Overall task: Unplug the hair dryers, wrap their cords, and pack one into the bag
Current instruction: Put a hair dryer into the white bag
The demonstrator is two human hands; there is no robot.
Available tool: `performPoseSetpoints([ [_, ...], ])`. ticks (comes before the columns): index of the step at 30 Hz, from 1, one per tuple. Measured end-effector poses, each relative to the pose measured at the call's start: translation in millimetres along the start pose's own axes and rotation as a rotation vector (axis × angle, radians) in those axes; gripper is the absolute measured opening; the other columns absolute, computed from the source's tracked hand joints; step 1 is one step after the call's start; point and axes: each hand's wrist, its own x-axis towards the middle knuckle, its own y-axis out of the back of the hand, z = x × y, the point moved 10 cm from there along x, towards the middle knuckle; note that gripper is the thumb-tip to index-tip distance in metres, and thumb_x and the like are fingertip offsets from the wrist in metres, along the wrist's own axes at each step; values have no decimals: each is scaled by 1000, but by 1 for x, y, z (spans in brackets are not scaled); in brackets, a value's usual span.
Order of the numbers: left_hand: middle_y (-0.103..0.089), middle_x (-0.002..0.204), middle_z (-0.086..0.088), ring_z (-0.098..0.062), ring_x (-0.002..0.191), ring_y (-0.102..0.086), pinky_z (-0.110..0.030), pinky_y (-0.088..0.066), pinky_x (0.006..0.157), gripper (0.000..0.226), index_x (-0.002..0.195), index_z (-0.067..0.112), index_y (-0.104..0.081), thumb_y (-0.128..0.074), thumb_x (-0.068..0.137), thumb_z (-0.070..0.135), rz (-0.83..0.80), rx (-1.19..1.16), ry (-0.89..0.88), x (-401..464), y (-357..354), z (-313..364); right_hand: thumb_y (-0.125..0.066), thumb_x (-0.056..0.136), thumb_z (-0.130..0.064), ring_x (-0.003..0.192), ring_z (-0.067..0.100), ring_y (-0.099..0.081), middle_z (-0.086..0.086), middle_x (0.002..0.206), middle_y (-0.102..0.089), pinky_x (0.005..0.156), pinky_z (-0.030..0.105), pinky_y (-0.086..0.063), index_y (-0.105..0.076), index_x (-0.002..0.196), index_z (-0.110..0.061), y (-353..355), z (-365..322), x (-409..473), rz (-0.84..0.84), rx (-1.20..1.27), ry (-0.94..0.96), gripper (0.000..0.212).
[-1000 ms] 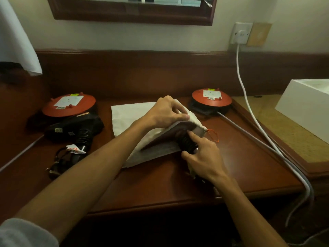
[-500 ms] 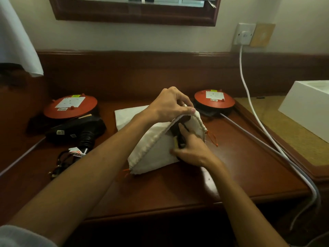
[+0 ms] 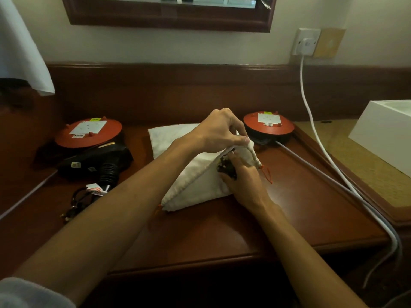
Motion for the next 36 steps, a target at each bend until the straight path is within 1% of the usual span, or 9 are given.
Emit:
performPoseSetpoints([
  [7,-60,69,14,-8,60,-56,-10,-38,49,19,93,12,-81,-78,87,29,0,-9,-14,4,0,8,-76,86,-19,113,35,-65,16,123,-68,86,44,-56,-60,127,-6,9,19,16,231,-143,-127,46],
  [12,-61,71,14,-8,62,-59,-15,-42,54,18,92,14,-81,-78,86,31,-17,-46,8,0,-11,3,-74,87,-28,105,29,-68,10,116,-71,87,42,-55,-65,118,-10,9,19,15,185,-191,-172,36],
  [15,-66,73,13,-5,64,-64,-19,-48,59,24,95,20,-80,-78,84,41,3,-104,40,-13,-11,-18,-71,90,-17,88,31,-72,12,100,-75,72,39,-58,-72,106,-6,22,9,-6,114,-95,-108,19],
  [19,-64,112,0,-17,107,-60,-37,-50,92,65,130,28,-59,-65,80,69,-30,57,272,-43,-37,-83,-72,90,-14,61,12,-66,-1,74,-72,60,33,-57,-72,79,-12,74,-7,-46,266,-63,41,10],
  [21,-45,146,-5,-26,136,-38,-47,-33,113,76,146,33,-40,-50,84,77,-120,240,369,-62,-67,-110,-72,90,-17,77,14,-67,0,92,-72,66,37,-59,-71,95,-14,88,1,-38,299,-95,53,7],
  [25,0,169,-1,-23,155,10,-56,12,121,90,155,49,-10,-20,78,94,-226,323,411,-91,-109,-136,-76,86,-32,138,25,-37,0,157,-33,104,46,-47,-40,149,-30,37,29,6,-171,-314,-15,72],
  [28,8,169,2,-24,154,19,-58,20,117,89,154,54,-3,-13,76,96,-243,376,400,-97,-108,-143,-75,86,-39,132,30,-48,0,158,-29,97,50,-51,-35,150,-33,9,36,21,-298,-332,-49,76],
  [32,13,169,1,-26,153,22,-63,15,117,82,153,55,7,-8,80,90,-262,433,366,-100,-110,-143,-69,89,-46,111,38,-61,2,145,-45,88,47,-52,-42,144,-33,4,39,33,-200,-391,-136,63],
  [36,15,168,2,-26,153,22,-63,15,117,83,153,55,9,-7,78,90,-261,439,371,-100,-110,-145,-71,86,-51,112,35,-60,4,137,-51,91,47,-52,-45,143,-34,0,44,40,-251,-364,-243,65],
])
